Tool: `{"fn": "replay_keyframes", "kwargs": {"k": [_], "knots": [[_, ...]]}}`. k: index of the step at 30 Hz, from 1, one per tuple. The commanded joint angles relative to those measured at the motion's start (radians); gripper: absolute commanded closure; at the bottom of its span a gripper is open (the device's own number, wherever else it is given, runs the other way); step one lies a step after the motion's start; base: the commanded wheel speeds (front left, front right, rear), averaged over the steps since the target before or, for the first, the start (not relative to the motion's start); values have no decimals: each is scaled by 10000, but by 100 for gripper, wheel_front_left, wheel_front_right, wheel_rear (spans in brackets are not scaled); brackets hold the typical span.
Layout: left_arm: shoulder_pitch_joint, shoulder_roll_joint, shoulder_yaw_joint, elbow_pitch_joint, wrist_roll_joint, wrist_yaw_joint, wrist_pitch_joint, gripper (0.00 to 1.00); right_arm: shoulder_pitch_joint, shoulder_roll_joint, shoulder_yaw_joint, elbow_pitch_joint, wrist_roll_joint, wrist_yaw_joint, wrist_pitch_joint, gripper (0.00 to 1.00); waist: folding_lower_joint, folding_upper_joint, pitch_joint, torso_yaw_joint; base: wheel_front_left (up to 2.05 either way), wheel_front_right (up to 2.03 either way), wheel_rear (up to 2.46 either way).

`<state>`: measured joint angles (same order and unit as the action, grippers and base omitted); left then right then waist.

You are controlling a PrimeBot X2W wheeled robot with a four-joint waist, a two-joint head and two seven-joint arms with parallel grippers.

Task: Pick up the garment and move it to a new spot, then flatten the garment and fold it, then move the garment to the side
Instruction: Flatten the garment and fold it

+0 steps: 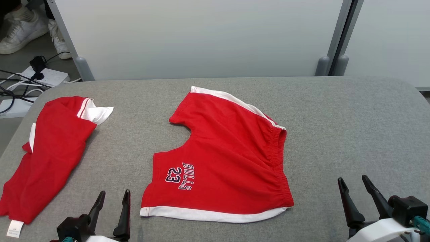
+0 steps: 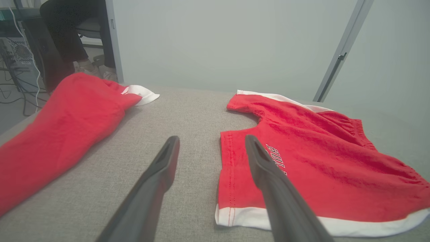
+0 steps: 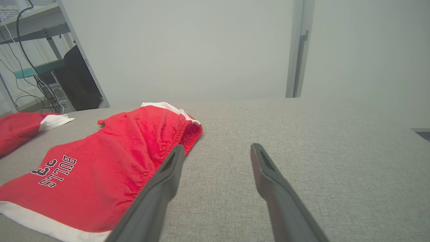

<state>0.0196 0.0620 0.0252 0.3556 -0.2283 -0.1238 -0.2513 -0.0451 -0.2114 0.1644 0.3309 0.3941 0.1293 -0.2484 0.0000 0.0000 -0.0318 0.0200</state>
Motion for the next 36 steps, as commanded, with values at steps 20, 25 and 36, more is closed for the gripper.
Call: {"fn": "replay_keyframes", "kwargs": {"k": [20,25,36], "knots": [[-36,-77,559,9,524,-69,-105,0,31,226,22,-8,-1054,14,-133,0,0,0,109,14,0,0,0],[-57,-88,458,47,459,-69,-105,0,-23,177,339,35,-1003,14,-133,0,0,0,141,49,0,0,0],[-330,-52,-303,215,163,-69,-105,0,-1014,-517,2787,1104,-193,14,69,0,0,0,776,564,0,0,0]]}}
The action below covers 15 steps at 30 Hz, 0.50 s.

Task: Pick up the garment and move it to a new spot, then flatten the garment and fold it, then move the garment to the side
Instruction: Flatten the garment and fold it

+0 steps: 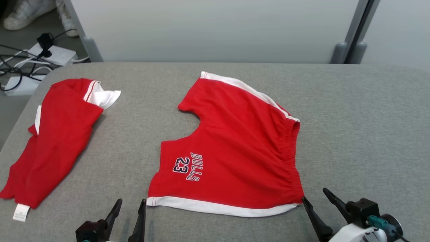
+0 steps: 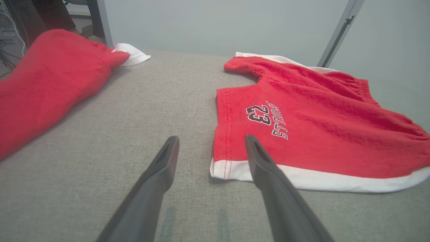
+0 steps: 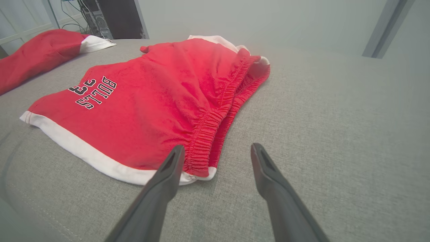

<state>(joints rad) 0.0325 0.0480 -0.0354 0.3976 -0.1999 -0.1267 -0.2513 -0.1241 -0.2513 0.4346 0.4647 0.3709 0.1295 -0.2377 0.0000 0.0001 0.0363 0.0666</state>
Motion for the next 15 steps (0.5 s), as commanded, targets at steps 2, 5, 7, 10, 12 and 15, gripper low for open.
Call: {"fn": "replay_keyframes", "kwargs": {"k": [2,5,7,10,12,15], "knots": [[-565,125,191,-196,-178,-40,-105,0,-492,-206,381,7,117,12,-35,0,0,-1,238,233,0,0,0],[-747,214,23,-188,-290,-40,-105,0,-975,-340,1073,512,290,12,76,0,0,-1,492,490,0,0,0],[-831,250,-46,-180,-338,-40,-105,0,-1168,-413,1427,747,426,12,142,0,0,-1,589,605,0,0,0],[-940,286,-136,-190,-399,-40,-105,0,-1394,-588,1937,1005,620,12,187,0,0,-1,697,732,0,0,0],[-988,300,-171,-203,-435,-40,-105,0,-1514,-729,2227,1130,783,12,202,0,0,-1,739,775,0,0,0],[-1023,300,-192,-235,-466,-40,-105,0,-1678,-957,2578,1190,1010,12,179,0,0,-1,781,795,0,0,0]]}}
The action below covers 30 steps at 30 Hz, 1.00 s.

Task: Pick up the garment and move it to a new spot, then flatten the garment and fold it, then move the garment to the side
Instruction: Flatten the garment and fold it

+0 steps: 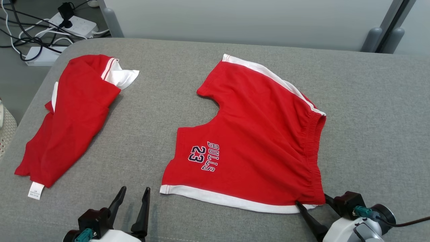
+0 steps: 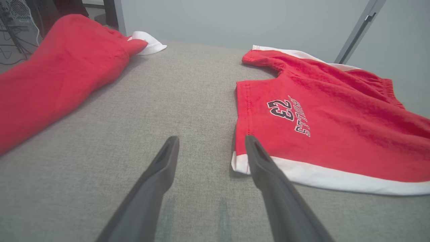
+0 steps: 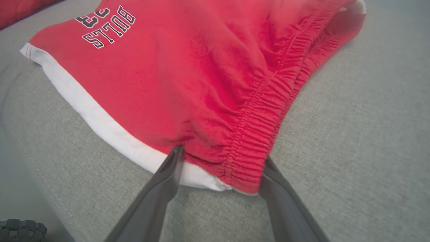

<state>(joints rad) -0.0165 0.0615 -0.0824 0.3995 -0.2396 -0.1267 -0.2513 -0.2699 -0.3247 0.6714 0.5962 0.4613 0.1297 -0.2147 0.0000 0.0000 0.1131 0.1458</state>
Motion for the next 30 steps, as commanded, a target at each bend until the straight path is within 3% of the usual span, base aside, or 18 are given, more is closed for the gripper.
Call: {"fn": "replay_keyframes", "kwargs": {"k": [1,3,4,5,6,7,11,17,26,30], "knots": [[-538,164,268,-270,-71,-40,-105,0,-264,-305,333,-121,174,10,-46,0,0,0,23,-1,0,0,0],[-550,161,246,-292,-85,-40,-105,0,-340,-466,604,-87,333,10,24,3,0,0,35,-13,0,0,0],[-563,159,229,-302,-95,-40,-105,0,-382,-543,776,-69,421,10,87,11,0,0,44,-20,0,0,0],[-577,157,204,-313,-109,-40,-105,0,-425,-606,931,-53,514,10,142,45,0,0,50,-26,0,0,0],[-589,155,187,-325,-119,-40,-105,0,-472,-658,1071,-48,608,10,177,64,0,0,55,-34,0,0,0],[-613,160,44,-322,-193,-40,-105,0,-554,-745,1302,-38,838,10,236,100,0,0,67,-55,0,0,0],[-727,308,-739,-56,-565,-40,-105,0,-732,-979,1518,24,1233,10,208,100,0,0,75,-128,0,0,0],[-1186,970,-2142,536,-1361,-40,-105,0,-852,-1298,1648,159,1468,10,139,100,0,0,70,-299,0,0,0],[-1985,1590,-4117,1687,-3238,-40,-105,0,-1124,-1294,1979,169,1620,10,90,100,0,0,220,-790,0,0,0],[-2187,1723,-4369,2014,-3781,-40,-105,0,-1254,-1268,2062,185,1641,10,42,100,0,0,319,-887,0,0,0]]}}
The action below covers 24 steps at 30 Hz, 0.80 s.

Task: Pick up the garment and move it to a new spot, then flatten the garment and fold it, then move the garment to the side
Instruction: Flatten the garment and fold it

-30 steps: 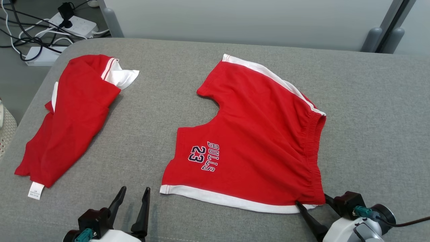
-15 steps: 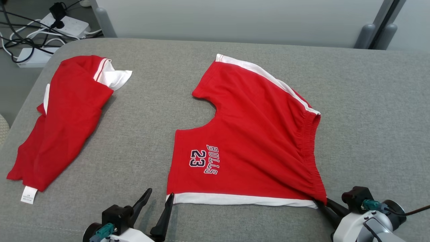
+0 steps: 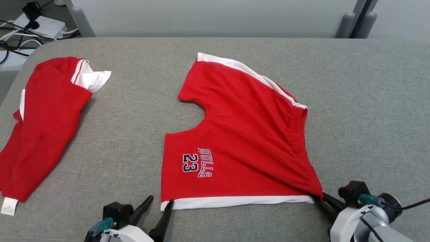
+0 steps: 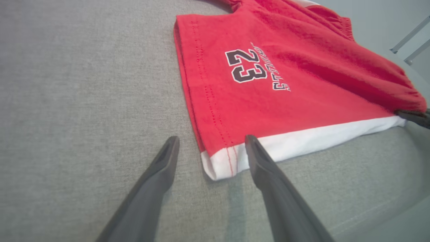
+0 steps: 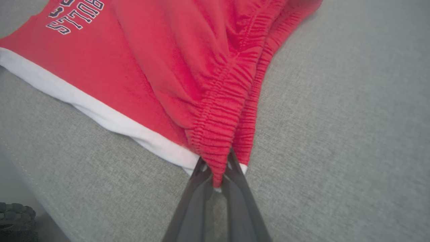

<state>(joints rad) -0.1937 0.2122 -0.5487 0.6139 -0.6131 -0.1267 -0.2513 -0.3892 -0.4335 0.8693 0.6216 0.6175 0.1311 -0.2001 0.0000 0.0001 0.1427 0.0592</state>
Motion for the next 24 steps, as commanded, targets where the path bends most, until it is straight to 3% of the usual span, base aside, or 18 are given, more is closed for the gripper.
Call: {"fn": "replay_keyframes", "kwargs": {"k": [1,9,10,12,13,19,24], "knots": [[-455,227,251,-40,-131,-40,-105,0,-93,-174,97,-64,84,-4,-119,100,0,-1,43,-41,0,0,0],[-624,280,-322,76,-803,-40,-105,0,-278,-136,180,8,119,-4,-202,100,0,-1,159,-78,0,0,0],[-635,285,-392,105,-878,-40,-105,15,-302,-124,188,16,119,-4,-208,100,0,-1,169,-79,0,0,0],[-685,304,-517,153,-990,-40,-105,89,-355,-108,207,26,114,-4,-216,100,0,-1,201,-80,0,0,0],[-705,310,-610,184,-1058,-40,-105,100,-385,-100,221,30,113,-4,-220,100,0,-1,216,-84,0,0,0],[-928,526,-1338,74,-1483,-40,-105,100,-524,-119,348,18,208,-4,-221,100,0,-1,265,-70,0,0,0],[-955,1215,-2386,-96,-1998,-40,-20,100,-459,-414,672,-226,568,-4,-6,100,0,-1,177,18,0,0,0]]}}
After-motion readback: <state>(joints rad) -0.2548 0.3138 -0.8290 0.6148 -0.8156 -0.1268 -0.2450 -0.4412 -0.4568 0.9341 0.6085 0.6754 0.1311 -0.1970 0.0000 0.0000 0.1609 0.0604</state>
